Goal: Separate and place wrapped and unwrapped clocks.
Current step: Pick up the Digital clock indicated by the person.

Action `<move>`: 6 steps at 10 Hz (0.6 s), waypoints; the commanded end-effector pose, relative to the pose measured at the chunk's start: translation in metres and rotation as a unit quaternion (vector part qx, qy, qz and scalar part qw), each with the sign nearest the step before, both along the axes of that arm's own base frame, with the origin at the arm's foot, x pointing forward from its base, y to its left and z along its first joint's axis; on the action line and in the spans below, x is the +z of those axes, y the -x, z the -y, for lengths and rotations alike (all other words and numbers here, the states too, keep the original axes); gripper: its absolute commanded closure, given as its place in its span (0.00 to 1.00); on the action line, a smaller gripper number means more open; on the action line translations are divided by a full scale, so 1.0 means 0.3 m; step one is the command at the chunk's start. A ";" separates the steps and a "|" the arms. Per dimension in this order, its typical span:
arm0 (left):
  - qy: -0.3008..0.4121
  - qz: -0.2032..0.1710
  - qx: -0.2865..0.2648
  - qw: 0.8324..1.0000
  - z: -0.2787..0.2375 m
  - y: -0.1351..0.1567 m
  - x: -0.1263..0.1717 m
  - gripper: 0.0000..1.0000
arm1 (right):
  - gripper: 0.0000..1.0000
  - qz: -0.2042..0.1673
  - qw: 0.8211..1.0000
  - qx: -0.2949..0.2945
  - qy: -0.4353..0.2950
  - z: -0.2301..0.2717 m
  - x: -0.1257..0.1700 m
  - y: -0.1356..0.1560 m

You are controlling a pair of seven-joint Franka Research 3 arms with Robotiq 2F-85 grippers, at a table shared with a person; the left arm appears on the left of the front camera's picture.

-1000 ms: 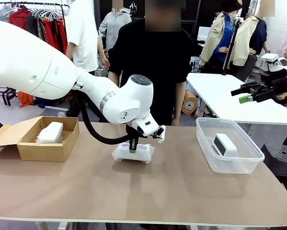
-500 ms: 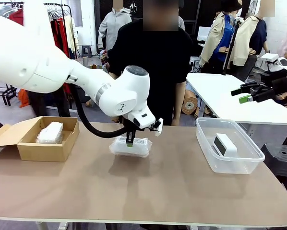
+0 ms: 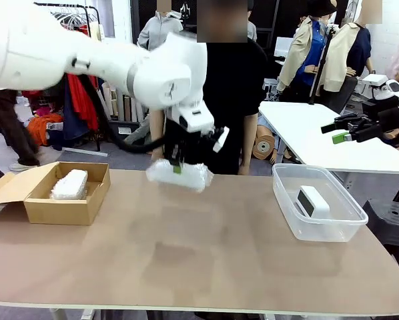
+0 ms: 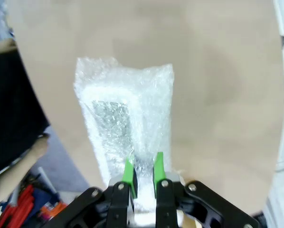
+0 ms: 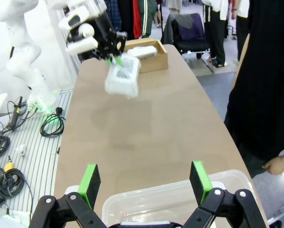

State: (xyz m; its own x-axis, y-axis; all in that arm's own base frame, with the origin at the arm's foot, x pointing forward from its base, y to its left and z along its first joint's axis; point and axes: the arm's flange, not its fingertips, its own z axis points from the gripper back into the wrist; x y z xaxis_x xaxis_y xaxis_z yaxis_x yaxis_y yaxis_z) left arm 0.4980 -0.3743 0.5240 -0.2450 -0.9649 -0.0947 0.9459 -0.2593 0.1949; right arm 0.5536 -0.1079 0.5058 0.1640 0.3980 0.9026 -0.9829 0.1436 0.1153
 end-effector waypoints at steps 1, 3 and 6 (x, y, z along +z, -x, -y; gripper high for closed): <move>-0.025 0.003 -0.019 1.000 0.017 -0.013 0.160 1.00 | 0.00 -0.001 1.000 0.000 0.002 -0.003 0.007 0.002; -0.027 0.015 -0.033 0.999 0.030 -0.007 0.285 1.00 | 0.00 -0.001 1.000 0.000 0.002 -0.003 0.007 0.002; -0.024 0.054 -0.034 0.998 0.060 0.034 0.403 1.00 | 0.00 -0.001 1.000 0.000 0.002 -0.003 0.007 0.002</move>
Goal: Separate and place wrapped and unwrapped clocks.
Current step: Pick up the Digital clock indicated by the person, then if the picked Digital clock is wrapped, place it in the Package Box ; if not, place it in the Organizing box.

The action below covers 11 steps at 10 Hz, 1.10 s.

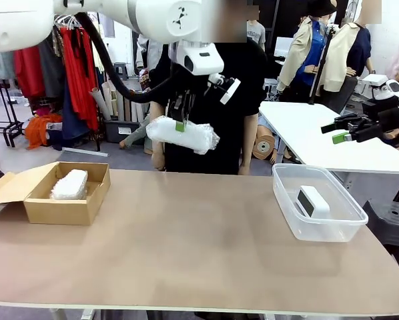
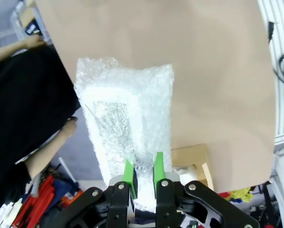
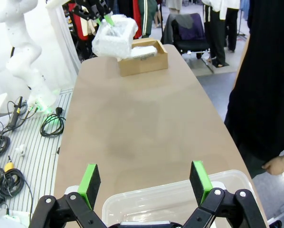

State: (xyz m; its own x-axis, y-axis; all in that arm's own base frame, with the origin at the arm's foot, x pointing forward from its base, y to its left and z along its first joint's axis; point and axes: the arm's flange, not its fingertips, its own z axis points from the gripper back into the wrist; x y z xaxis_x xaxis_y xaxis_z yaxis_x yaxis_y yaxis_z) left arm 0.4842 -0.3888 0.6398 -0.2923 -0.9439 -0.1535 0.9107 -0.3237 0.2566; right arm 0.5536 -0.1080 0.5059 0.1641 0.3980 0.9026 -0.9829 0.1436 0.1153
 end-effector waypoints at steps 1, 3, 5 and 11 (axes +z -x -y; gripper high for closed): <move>0.003 0.023 -0.009 1.000 0.007 -0.007 0.018 1.00 | 0.00 -0.001 1.000 0.000 0.002 -0.003 0.007 0.002; 0.000 0.000 0.000 1.000 0.000 0.000 0.000 1.00 | 0.00 -0.001 1.000 0.000 0.002 -0.003 0.007 0.002; 0.000 0.000 0.000 1.000 0.000 0.000 0.000 1.00 | 0.00 -0.001 1.000 0.000 0.002 -0.003 0.007 0.002; 0.000 0.000 0.000 1.000 0.000 0.000 0.000 1.00 | 0.00 -0.001 1.000 0.000 0.002 -0.003 0.007 0.002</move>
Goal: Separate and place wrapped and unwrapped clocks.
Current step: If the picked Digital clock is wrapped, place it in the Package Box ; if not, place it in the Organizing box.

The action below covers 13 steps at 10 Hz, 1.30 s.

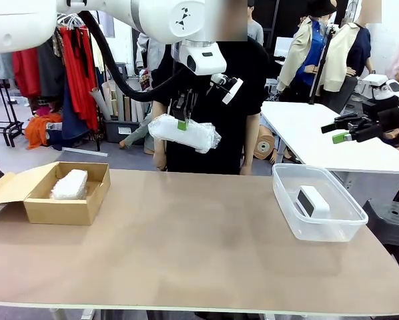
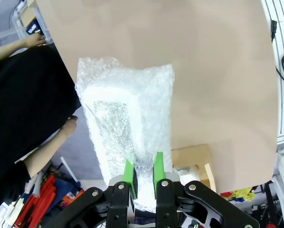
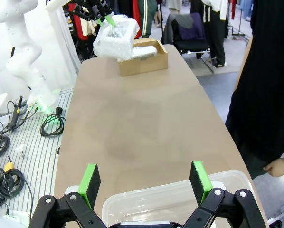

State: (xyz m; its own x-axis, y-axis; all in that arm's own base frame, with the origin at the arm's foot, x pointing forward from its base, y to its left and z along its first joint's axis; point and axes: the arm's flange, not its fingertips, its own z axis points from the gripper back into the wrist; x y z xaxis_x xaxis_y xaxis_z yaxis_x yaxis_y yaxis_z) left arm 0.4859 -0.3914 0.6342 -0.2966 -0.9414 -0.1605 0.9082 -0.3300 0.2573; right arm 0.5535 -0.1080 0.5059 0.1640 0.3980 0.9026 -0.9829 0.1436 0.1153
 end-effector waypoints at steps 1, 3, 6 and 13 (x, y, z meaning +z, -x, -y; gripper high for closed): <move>0.003 -0.002 0.003 1.000 -0.009 0.006 0.019 1.00 | 0.00 -0.001 1.000 0.000 0.002 -0.003 0.007 0.002; 0.003 -0.002 0.003 1.000 -0.009 0.006 0.019 1.00 | 0.00 -0.001 1.000 0.000 0.002 -0.003 0.007 0.002; -0.022 0.001 0.019 1.000 -0.102 -0.024 0.040 1.00 | 0.00 -0.001 1.000 0.000 0.002 -0.003 0.007 0.002; -0.002 -0.024 0.362 0.932 -0.569 -0.047 0.027 1.00 | 0.00 -0.001 1.000 0.000 0.002 -0.003 0.007 0.002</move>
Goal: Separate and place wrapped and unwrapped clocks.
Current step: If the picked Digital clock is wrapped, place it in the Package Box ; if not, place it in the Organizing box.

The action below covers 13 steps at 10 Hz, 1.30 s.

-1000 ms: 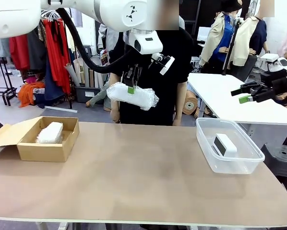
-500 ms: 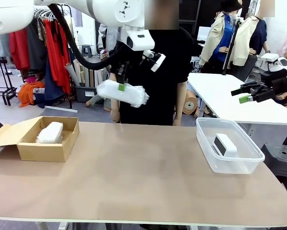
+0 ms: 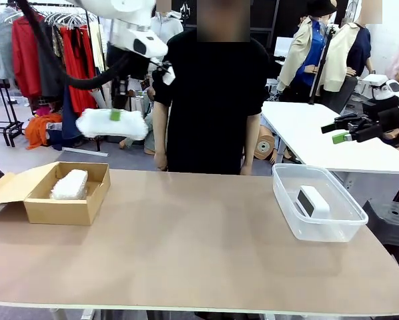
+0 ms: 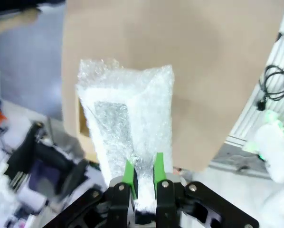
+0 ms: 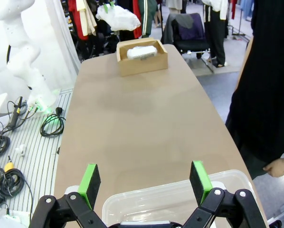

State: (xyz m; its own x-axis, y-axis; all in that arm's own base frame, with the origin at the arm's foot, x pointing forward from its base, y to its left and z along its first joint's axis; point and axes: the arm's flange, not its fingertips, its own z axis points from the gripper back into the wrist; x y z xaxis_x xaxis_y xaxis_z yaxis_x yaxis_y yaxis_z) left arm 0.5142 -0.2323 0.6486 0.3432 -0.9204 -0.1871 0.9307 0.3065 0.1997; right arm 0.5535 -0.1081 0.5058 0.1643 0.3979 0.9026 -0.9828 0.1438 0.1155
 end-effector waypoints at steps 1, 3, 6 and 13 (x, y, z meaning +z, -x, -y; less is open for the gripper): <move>0.019 0.005 0.082 0.996 -0.098 0.039 -0.051 1.00 | 0.00 -0.001 1.000 0.000 0.002 -0.003 0.008 0.002; 0.024 0.014 0.180 0.983 -0.172 0.025 -0.101 1.00 | 0.00 -0.001 1.000 0.000 0.002 -0.003 0.008 0.002; 0.085 0.030 0.296 0.951 -0.189 -0.022 -0.098 1.00 | 0.00 -0.001 1.000 0.000 0.002 -0.003 0.008 0.002; 0.126 -0.017 0.280 0.951 -0.241 -0.088 -0.098 1.00 | 0.00 -0.001 1.000 0.000 0.002 -0.003 0.008 0.002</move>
